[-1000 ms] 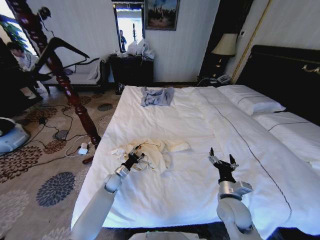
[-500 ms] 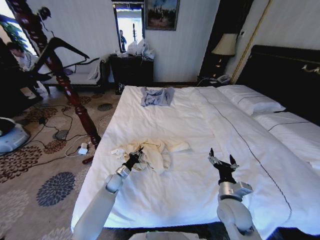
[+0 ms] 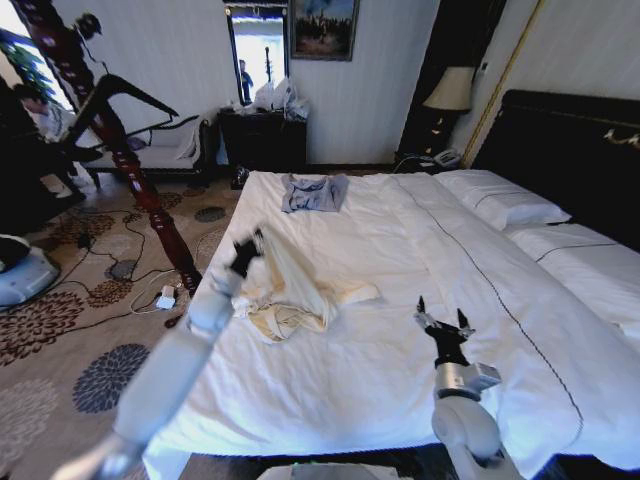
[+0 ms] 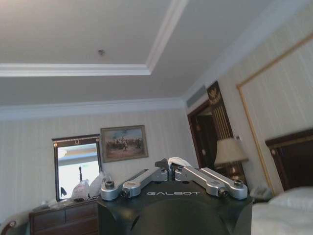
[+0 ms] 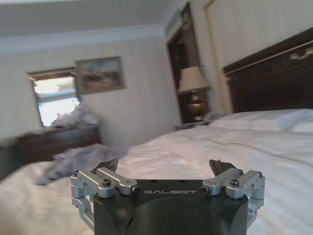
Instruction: Pick up the clothes from the bed and hang them on the clothes hanger.
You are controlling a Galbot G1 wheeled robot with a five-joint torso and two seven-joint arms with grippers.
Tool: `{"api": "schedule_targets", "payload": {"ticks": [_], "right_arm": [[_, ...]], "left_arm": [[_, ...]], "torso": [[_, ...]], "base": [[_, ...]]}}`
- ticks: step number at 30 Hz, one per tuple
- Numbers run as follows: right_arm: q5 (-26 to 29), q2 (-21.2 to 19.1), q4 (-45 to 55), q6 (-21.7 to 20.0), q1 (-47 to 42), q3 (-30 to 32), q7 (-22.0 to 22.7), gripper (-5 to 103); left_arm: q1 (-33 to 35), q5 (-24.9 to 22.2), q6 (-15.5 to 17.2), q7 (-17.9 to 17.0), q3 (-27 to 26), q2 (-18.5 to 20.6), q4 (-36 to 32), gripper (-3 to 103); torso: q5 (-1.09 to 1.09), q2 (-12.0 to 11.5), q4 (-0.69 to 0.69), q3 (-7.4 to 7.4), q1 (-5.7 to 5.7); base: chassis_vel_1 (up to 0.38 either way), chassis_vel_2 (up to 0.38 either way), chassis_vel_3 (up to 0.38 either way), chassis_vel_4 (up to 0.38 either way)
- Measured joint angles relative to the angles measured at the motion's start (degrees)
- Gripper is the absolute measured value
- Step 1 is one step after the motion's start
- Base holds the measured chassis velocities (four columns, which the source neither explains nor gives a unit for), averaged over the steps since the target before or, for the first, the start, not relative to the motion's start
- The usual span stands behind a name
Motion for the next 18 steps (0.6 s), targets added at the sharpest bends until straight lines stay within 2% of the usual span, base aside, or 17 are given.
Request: {"api": "schedule_targets", "payload": {"ticks": [1,3,6,7,10,11,12,15,16,18], "right_arm": [[0.19,-0.29,-0.65,0.87,0.49,-0.81,-0.67,100],[0.3,-0.56,-1.16,1.46,0.9,-1.44,-1.27,100],[1.14,-2.89,-3.7,4.49,3.74,-6.18,-4.32,100],[1.14,-2.89,-3.7,4.49,3.74,-6.18,-4.32,100],[2.09,-6.73,-6.27,6.64,7.03,-11.24,-7.54,100],[2.12,-8.36,-7.13,7.15,8.05,-13.21,-8.3,100],[2.12,-8.36,-7.13,7.15,8.05,-13.21,-8.3,100],[2.07,-13.42,-9.67,7.98,11.91,-19.95,-8.92,100],[2.07,-13.42,-9.67,7.98,11.91,-19.95,-8.92,100],[1.4,-15.76,-11.29,8.11,15.71,-25.25,-8.18,100]], "left_arm": [[-2.11,-2.25,0.82,-0.64,0.44,0.95,-0.02,2],[-3.81,-3.78,1.35,-1.05,0.8,1.55,-0.01,2],[-13.33,-10.64,3.73,-2.88,2.57,3.26,1.23,2],[-13.33,-10.64,3.73,-2.88,2.57,3.26,1.23,2],[-18.34,-13.73,4.95,-4.3,3.05,3.32,2.12,2],[-18.88,-14.12,5.17,-4.63,3.03,3.39,2.09,2],[-18.88,-14.12,5.17,-4.63,3.03,3.39,2.09,2],[-17.71,-14.41,5.51,-4.98,2.0,4.43,0.58,2],[-17.71,-14.41,5.51,-4.98,2.0,4.43,0.58,2],[-15.26,-14.12,5.6,-4.94,0.96,5.57,-0.66,2]], "torso": [[0.01,0.0,0.01,0.0,0.0],[0.01,0.0,0.02,0.0,0.0],[0.03,0.0,-0.02,0.0,0.0],[0.03,0.0,-0.02,0.0,0.0],[0.03,0.0,0.0,0.0,0.0],[0.03,0.0,-0.01,0.0,0.0],[0.03,0.0,-0.01,0.0,0.0],[0.01,0.0,0.0,0.0,0.0],[0.01,0.0,0.0,0.0,0.0],[-0.01,0.0,0.02,0.0,0.0]], "base": [[0.0,0.0,0.0,0.0],[0.0,0.0,0.0,0.0],[0.0,0.0,0.0,0.0],[0.0,0.0,0.0,0.0],[0.0,0.0,0.0,0.0],[0.0,0.0,0.0,0.0],[0.0,0.0,0.0,0.0],[0.0,0.0,0.0,0.0],[0.0,0.0,0.0,0.0],[0.0,0.0,0.0,0.0]]}}
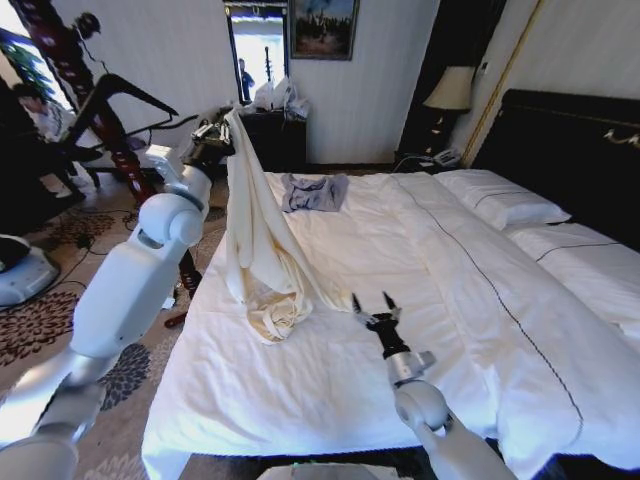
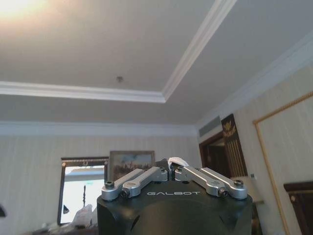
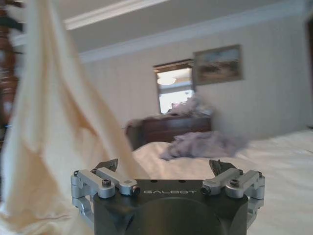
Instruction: Pick up the clothes from the bed and hang them on the clothes hanger.
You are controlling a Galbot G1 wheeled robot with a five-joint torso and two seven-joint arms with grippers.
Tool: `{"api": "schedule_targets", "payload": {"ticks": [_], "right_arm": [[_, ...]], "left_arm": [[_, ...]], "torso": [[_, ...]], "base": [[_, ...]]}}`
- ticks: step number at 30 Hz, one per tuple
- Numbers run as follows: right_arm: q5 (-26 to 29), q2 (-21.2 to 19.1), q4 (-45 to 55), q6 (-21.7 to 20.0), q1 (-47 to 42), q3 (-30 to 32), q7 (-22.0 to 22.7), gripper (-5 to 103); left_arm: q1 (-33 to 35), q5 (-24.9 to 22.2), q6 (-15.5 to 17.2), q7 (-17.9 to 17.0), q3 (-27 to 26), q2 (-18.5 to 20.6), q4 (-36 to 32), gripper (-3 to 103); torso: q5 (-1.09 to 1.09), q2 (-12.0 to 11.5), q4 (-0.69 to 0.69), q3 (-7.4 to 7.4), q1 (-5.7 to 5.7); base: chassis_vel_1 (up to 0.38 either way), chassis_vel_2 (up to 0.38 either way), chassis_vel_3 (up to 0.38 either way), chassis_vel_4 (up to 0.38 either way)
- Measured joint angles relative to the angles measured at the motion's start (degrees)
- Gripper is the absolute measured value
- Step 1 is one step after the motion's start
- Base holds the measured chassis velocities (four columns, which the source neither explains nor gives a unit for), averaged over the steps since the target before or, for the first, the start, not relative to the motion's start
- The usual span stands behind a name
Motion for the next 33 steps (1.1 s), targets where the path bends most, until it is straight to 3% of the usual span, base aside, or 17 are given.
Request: {"api": "schedule_targets", "payload": {"ticks": [14,18,24,26,27,29,30,33], "right_arm": [[1.4,-2.89,-5.66,-3.57,18.39,-20.71,4.02,100],[2.9,-2.21,-7.44,-4.59,23.35,-25.72,5.69,100],[3.78,0.32,-11.14,-9.1,29.36,-31.14,12.13,100],[3.09,1.44,-12.63,-10.47,30.56,-31.92,14.02,96],[2.55,2.15,-13.52,-11.46,31.08,-32.31,15.01,85],[2.29,2.53,-13.95,-11.91,31.34,-32.57,15.49,85],[2.18,3.05,-14.39,-12.72,31.66,-32.95,16.33,74],[2.34,3.66,-14.76,-14.22,31.98,-33.24,17.73,69]], "left_arm": [[2.42,0.35,-0.04,0.14,-3.66,1.27,-0.54,2],[2.92,0.53,-0.09,0.29,-4.42,0.94,-0.45,2],[3.07,0.48,-0.19,0.45,-5.68,1.19,-0.46,2],[3.07,0.22,-0.19,0.47,-6.09,1.47,-0.66,2],[3.13,0.04,-0.2,0.47,-6.36,1.73,-0.89,2],[3.21,-0.05,-0.2,0.47,-6.49,1.91,-1.01,2],[3.4,-0.12,-0.2,0.48,-6.68,2.22,-1.15,2],[3.83,-0.17,-0.22,0.52,-7.13,2.58,-1.43,2]], "torso": [[0.03,0.0,-0.02,0.0,0.0],[0.03,0.0,-0.02,0.0,0.0],[0.03,0.0,-0.02,0.0,0.0],[0.02,0.0,-0.02,0.0,0.0],[0.03,0.0,-0.02,0.0,0.0],[0.03,0.0,-0.01,0.0,0.0],[0.03,0.0,-0.01,0.0,0.0],[0.02,0.0,-0.02,0.0,-0.01]], "base": [[0.0,0.0,0.0,0.0],[0.0,0.0,0.0,0.0],[0.0,0.0,0.0,0.0],[0.0,0.0,0.0,0.0],[0.0,0.0,0.0,0.0],[0.0,0.0,0.0,0.0],[0.0,0.0,0.0,0.0],[0.0,0.0,0.0,0.0]]}}
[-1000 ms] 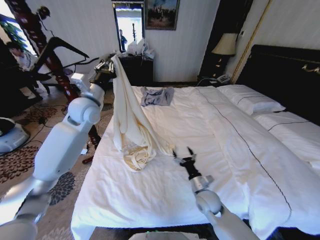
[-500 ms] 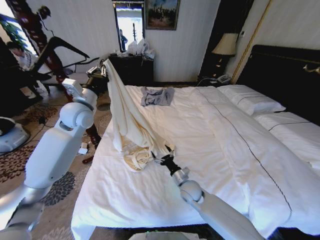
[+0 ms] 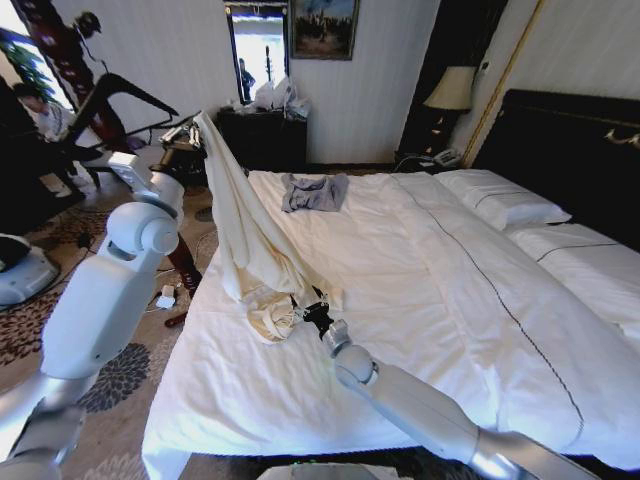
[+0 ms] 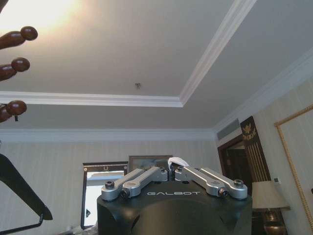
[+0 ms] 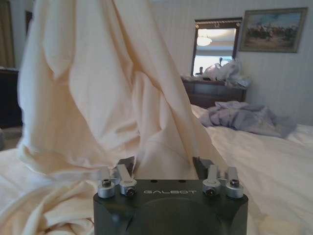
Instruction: Pick up the clothes from the bed and hang them on the clothes hanger.
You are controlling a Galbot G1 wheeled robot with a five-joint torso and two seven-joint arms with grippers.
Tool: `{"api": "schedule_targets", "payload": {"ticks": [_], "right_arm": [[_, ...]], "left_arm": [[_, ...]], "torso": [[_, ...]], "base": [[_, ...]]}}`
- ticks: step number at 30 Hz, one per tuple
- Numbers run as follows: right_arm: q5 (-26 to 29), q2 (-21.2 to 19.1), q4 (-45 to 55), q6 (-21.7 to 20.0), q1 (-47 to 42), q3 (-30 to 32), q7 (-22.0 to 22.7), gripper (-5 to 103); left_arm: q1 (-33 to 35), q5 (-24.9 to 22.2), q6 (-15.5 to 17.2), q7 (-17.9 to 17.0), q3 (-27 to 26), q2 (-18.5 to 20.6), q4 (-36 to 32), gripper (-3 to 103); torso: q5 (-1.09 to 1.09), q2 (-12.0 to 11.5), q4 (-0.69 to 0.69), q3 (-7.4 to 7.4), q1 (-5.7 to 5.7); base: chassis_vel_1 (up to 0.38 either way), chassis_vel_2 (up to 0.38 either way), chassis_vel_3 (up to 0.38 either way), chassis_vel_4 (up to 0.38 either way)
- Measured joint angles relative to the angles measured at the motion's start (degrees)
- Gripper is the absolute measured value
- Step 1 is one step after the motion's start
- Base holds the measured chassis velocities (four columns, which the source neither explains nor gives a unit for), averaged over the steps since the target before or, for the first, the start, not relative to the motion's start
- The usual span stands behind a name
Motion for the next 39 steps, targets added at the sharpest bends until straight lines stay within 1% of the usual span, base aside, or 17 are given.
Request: {"api": "schedule_targets", "payload": {"ticks": [4,6,7,10,12,15,16,18,23,25,30,32,33,34,36,38,39], "right_arm": [[1.01,0.6,-0.93,-0.84,0.37,0.89,0.9,47],[1.39,0.52,-0.95,-0.83,0.41,1.34,0.75,47],[2.22,0.19,-0.8,-0.84,0.41,2.0,0.17,41],[6.34,-1.23,-0.04,-0.48,0.11,4.18,-3.52,25],[7.16,-1.64,0.13,-0.23,0.05,4.6,-4.62,25],[10.28,-3.4,1.67,1.07,-0.23,5.87,-8.85,9],[10.28,-3.4,1.67,1.07,-0.23,5.87,-8.85,9],[11.55,-4.34,2.71,2.32,-0.22,6.76,-11.54,2],[13.08,-6.46,3.58,4.56,0.45,8.64,-16.44,1],[13.47,-6.94,3.86,4.78,0.64,8.91,-17.03,1],[17.78,-9.02,7.26,6.14,2.72,10.85,-19.75,1],[21.22,-10.3,9.76,7.95,4.94,12.48,-23.95,1],[21.22,-10.3,9.76,7.95,4.94,12.48,-23.95,1],[23.91,-11.3,11.54,9.63,6.73,13.51,-27.78,1],[27.93,-12.73,14.48,11.86,9.24,14.27,-33.21,1],[29.25,-13.15,15.53,12.35,9.96,14.39,-34.73,1],[31.03,-13.68,17.08,12.95,10.88,14.65,-36.57,1]], "left_arm": [[0.33,-0.16,-0.03,0.0,-0.69,0.38,-0.5,2],[0.35,-0.2,-0.03,-0.01,-0.8,0.54,-0.54,2],[0.38,-0.24,-0.03,-0.04,-0.93,0.79,-0.59,2],[0.56,-0.47,-0.07,-0.13,-1.35,1.76,-0.68,2],[0.62,-0.54,-0.08,-0.14,-1.44,1.98,-0.69,2],[0.92,-0.63,-0.18,-0.19,-1.86,2.64,-0.65,2],[0.92,-0.63,-0.18,-0.19,-1.86,2.64,-0.65,2],[1.1,-0.64,-0.23,-0.29,-2.19,2.71,-0.52,2],[1.4,-0.74,-0.28,-0.62,-2.68,2.63,-0.5,2],[1.46,-0.75,-0.28,-0.64,-2.8,2.62,-0.51,2],[2.37,-0.91,-0.31,-0.75,-3.85,2.79,-0.71,2],[3.21,-1.14,-0.33,-0.75,-4.79,3.15,-0.8,2],[3.21,-1.14,-0.33,-0.75,-4.79,3.15,-0.8,2],[4.08,-1.3,-0.35,-0.8,-5.59,3.47,-0.9,2],[6.16,-1.49,-0.36,-1.08,-6.94,3.96,-1.01,2],[6.88,-1.5,-0.36,-1.15,-7.3,4.09,-1.05,2],[7.87,-1.47,-0.34,-1.23,-7.78,4.2,-1.1,2]], "torso": [[0.0,0.0,0.0,0.0,0.0],[0.01,0.0,0.0,0.0,0.0],[0.01,0.0,0.0,0.0,0.0],[0.01,0.0,0.0,0.0,0.0],[0.01,0.0,0.0,0.0,0.0],[0.01,0.0,-0.01,0.0,0.0],[0.01,0.0,-0.01,0.0,0.0],[0.01,0.0,0.0,0.0,0.0],[0.02,0.0,0.0,0.0,0.0],[0.02,0.0,-0.01,0.0,0.0],[0.02,0.0,0.0,0.0,0.0],[0.01,0.0,0.0,0.0,0.0],[0.01,0.0,0.0,0.0,0.0],[0.02,0.0,0.0,0.0,0.0],[0.02,0.0,0.0,0.0,0.0],[0.02,0.0,0.0,0.0,0.0],[0.02,0.0,0.0,0.0,0.0]], "base": [[0.0,0.0,0.0,0.0],[0.0,0.0,0.0,0.0],[0.0,0.0,0.0,0.0],[0.0,0.0,0.0,0.0],[0.0,0.0,0.0,0.0],[0.0,0.0,0.0,0.0],[0.0,0.0,0.0,0.0],[0.0,0.0,0.0,0.0],[0.0,0.0,0.0,0.0],[0.0,0.0,0.0,0.0],[0.0,0.0,0.0,0.0],[0.0,0.0,0.0,0.0],[0.0,0.0,0.0,0.0],[0.0,0.0,0.0,0.0],[0.0,0.0,0.0,0.0],[0.0,0.0,0.0,0.0],[0.0,0.0,0.0,0.0]]}}
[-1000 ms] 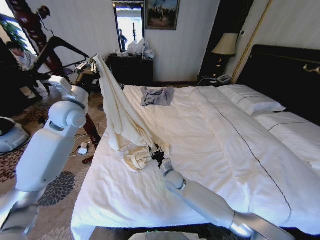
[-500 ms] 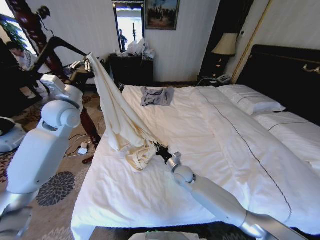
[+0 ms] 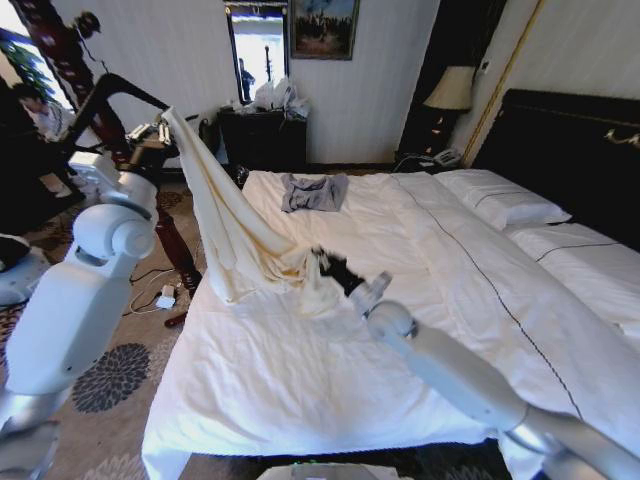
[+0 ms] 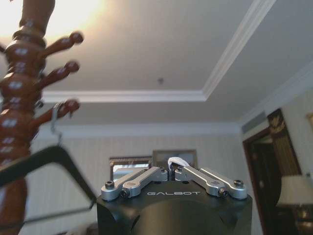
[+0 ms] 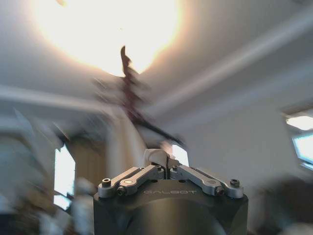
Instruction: Pick up the clothes from the bed and hang them on the clothes hanger.
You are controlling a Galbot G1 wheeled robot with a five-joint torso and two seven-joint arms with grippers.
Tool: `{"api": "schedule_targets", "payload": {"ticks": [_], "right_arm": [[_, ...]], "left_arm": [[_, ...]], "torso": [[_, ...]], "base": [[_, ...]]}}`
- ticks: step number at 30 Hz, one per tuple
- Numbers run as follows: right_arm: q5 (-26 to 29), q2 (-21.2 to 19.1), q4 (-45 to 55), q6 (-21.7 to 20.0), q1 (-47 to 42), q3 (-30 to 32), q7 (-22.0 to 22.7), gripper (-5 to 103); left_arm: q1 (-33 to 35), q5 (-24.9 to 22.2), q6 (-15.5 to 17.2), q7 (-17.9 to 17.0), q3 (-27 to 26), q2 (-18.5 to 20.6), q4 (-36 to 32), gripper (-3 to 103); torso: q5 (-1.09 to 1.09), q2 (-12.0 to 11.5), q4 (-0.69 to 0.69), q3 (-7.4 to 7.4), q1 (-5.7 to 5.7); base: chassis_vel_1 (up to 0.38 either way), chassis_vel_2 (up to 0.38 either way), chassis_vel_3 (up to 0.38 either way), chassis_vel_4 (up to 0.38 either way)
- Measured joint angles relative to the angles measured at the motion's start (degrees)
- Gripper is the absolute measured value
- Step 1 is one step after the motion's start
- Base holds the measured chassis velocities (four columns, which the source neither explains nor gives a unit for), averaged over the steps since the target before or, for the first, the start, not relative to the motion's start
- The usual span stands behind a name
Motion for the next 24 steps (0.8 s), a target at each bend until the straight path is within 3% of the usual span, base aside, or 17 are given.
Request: {"api": "schedule_targets", "payload": {"ticks": [2,5,7,8,10,12,14,16,17,19,21,22,24], "right_arm": [[6.61,-1.36,4.81,0.78,2.58,0.83,-4.06,1],[10.21,-1.4,6.23,0.8,4.15,1.29,-4.2,1],[12.28,-0.09,3.65,0.3,5.56,1.37,0.91,1],[11.37,1.01,0.31,-0.49,5.53,1.21,6.16,1],[10.39,1.52,-1.04,-0.98,5.37,1.11,8.7,1],[4.38,3.83,-7.94,-4.69,3.66,0.35,20.63,1],[0.2,5.52,-13.46,-6.4,1.97,-0.46,25.98,1],[-5.54,7.3,-19.26,-11.1,0.05,-1.52,31.94,-1],[-5.54,7.3,-19.26,-11.1,0.05,-1.52,31.94,-1],[-9.84,8.3,-21.97,-15.88,-1.44,-2.04,37.2,-1],[-12.33,8.3,-22.27,-19.62,-3.03,-2.09,41.14,15],[-12.33,8.3,-22.27,-19.62,-3.03,-2.09,41.14,15],[-13.6,7.35,-20.55,-20.96,-4.74,-1.83,42.37,25]], "left_arm": [[4.41,0.32,0.45,-0.47,-1.98,0.24,-0.35,2],[7.14,0.49,0.81,-0.69,-2.99,0.23,-0.77,2],[11.37,1.32,1.11,-0.74,-4.19,-0.2,-1.48,2],[13.16,1.81,1.21,-0.74,-4.64,-0.49,-1.86,2],[14.05,2.03,1.25,-0.75,-4.82,-0.65,-2.07,2],[17.26,3.06,1.33,-0.74,-5.33,-1.43,-2.95,2],[19.4,3.98,1.33,-0.67,-5.65,-2.04,-3.54,2],[21.2,4.72,1.3,-0.58,-5.91,-2.72,-4.11,2],[21.2,4.72,1.3,-0.58,-5.91,-2.72,-4.11,2],[22.07,5.28,1.26,-0.56,-5.99,-3.05,-4.23,2],[22.86,6.07,1.2,-0.47,-6.21,-3.12,-4.24,2],[22.86,6.07,1.2,-0.47,-6.21,-3.12,-4.24,2],[23.54,6.41,1.19,-0.45,-6.68,-3.12,-4.21,2]], "torso": [[-0.01,0.0,0.0,0.0,0.0],[-0.02,0.01,-0.01,-0.02,-0.01],[-0.03,0.01,0.02,-0.02,-0.02],[-0.02,0.01,0.03,-0.01,-0.01],[-0.01,0.0,0.03,-0.01,-0.01],[0.0,0.0,0.0,0.01,0.01],[0.01,0.0,-0.01,0.01,0.0],[0.01,0.0,0.0,0.0,0.0],[0.01,0.0,0.0,0.0,0.0],[0.0,0.0,0.0,0.01,0.0],[0.01,0.0,-0.01,0.01,0.0],[0.01,0.0,-0.01,0.01,0.0],[0.01,0.0,0.0,0.01,0.0]], "base": [[0.0,0.0,0.0,0.0],[0.0,0.0,0.0,0.0],[0.0,0.0,0.0,0.0],[0.0,0.0,0.0,0.0],[0.0,0.0,0.0,0.0],[0.0,0.0,0.0,0.0],[0.0,0.0,0.0,0.0],[0.0,0.0,0.0,0.0],[0.0,0.0,0.0,0.0],[0.0,0.0,0.0,0.0],[0.0,0.0,0.0,0.0],[0.0,0.0,0.0,0.0],[0.0,0.0,0.0,0.0]]}}
